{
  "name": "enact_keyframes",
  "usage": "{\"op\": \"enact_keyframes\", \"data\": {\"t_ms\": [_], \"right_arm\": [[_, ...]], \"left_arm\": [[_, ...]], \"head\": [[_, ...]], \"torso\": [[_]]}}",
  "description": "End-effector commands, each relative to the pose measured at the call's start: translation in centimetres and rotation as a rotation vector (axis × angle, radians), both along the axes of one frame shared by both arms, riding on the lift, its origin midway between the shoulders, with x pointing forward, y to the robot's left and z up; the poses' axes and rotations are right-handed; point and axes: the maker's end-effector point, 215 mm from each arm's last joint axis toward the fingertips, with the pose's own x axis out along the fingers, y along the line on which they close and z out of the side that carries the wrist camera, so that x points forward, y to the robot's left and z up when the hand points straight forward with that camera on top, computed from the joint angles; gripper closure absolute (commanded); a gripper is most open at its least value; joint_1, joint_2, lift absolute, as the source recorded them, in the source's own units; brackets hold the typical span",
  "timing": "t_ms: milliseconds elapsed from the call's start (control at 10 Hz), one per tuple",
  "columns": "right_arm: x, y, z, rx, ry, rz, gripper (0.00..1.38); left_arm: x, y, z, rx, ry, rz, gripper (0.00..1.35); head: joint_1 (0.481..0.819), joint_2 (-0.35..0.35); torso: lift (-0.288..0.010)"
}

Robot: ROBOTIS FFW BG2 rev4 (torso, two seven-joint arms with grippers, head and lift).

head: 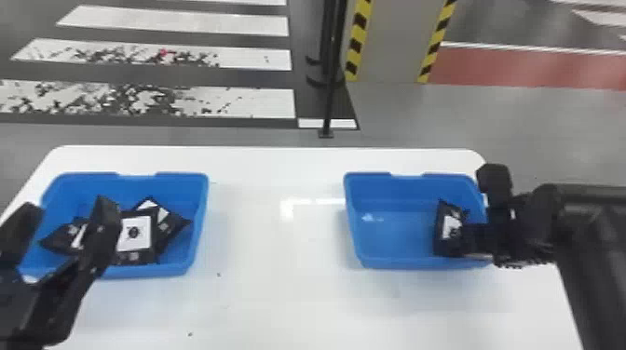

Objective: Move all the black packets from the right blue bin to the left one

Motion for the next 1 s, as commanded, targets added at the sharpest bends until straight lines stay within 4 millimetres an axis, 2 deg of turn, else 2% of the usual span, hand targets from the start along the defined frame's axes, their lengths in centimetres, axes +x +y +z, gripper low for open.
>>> {"op": "enact_keyframes", "data": {"t_ms": [0,300,500,700,800,900], "right_arm": [[1.2,-0.3,1.1,-0.012,-0.087,-0.003,1.15],[2.9,-0.8,3.5,-0.033,-0.23,-0.008,1.15],[4.4,0.3,6.3,-0.045,-0.327,0.024,1.15],[6.3,3.0,9.4,-0.028,-0.435,0.105,1.15],[7.4,5.1,11.1,-0.015,-0.499,0.171,1.15],[8.4,8.1,13.0,0.012,-0.564,0.261,1.15]], "left_arm": [[0.0,0.0,-0.2,-0.004,0.004,0.0,0.18],[-0.1,0.0,-0.3,-0.009,0.003,-0.002,0.18],[0.0,0.0,-0.2,-0.014,0.001,-0.002,0.18],[0.1,-0.2,0.1,-0.009,-0.011,-0.003,0.18],[0.2,-0.4,0.3,-0.009,-0.015,-0.007,0.18],[0.3,-0.6,0.7,0.004,-0.026,-0.009,0.17]], "head": [[0.695,-0.1],[0.695,-0.105],[0.695,-0.104],[0.695,-0.086],[0.695,-0.068],[0.695,-0.057]], "torso": [[-0.14],[-0.14],[-0.14],[-0.14],[-0.14],[-0.14]]}}
